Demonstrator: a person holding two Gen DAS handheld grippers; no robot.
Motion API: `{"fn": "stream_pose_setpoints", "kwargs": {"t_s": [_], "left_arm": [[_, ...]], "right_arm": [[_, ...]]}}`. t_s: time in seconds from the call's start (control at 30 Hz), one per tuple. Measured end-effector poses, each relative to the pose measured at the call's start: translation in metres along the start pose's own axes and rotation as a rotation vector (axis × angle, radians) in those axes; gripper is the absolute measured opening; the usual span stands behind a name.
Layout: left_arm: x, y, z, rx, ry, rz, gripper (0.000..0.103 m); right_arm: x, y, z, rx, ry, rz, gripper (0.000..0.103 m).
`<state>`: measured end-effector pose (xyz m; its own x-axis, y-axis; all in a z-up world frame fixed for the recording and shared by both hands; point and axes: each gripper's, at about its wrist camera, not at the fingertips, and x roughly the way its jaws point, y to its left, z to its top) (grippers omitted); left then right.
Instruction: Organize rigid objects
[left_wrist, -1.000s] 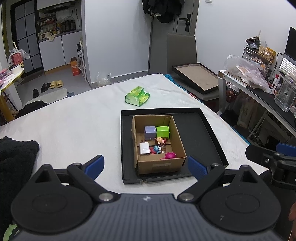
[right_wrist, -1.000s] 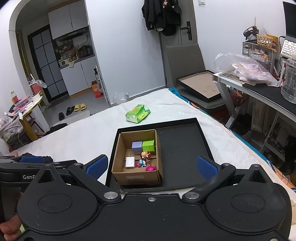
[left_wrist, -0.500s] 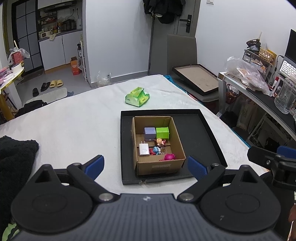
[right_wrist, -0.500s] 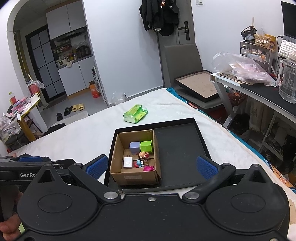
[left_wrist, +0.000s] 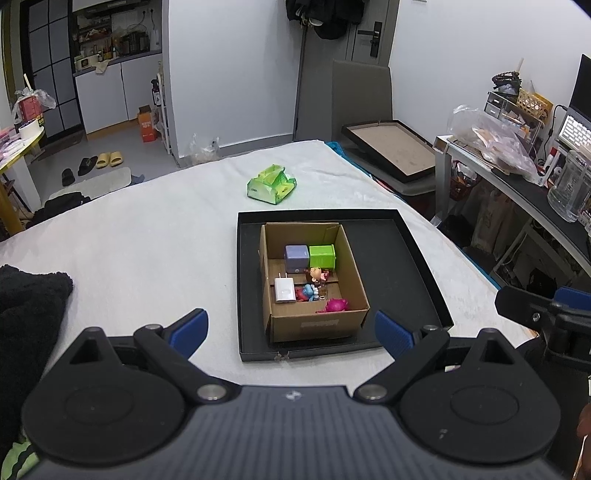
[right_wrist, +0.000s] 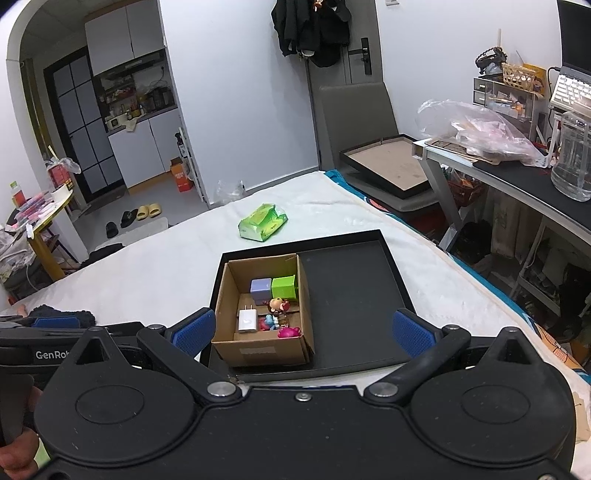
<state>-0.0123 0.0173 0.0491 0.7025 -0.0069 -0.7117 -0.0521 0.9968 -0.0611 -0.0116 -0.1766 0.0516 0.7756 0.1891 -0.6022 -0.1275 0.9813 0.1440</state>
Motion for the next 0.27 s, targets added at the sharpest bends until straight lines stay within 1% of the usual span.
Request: {"fn": "stream_pose_setpoints", "kwargs": {"t_s": [0.17, 0.27], "left_arm": [[0.004, -0.001, 0.001, 0.004, -0.013, -0.004, 0.096], [0.008, -0.003, 0.002, 0.033, -0.017, -0.009, 0.096]], "right_arm": [[0.007, -0.002, 0.001, 0.003, 0.008, -0.012, 0.103], [0.011, -0.006, 0.000, 0.010, 0.011, -0.018, 0.103]]}}
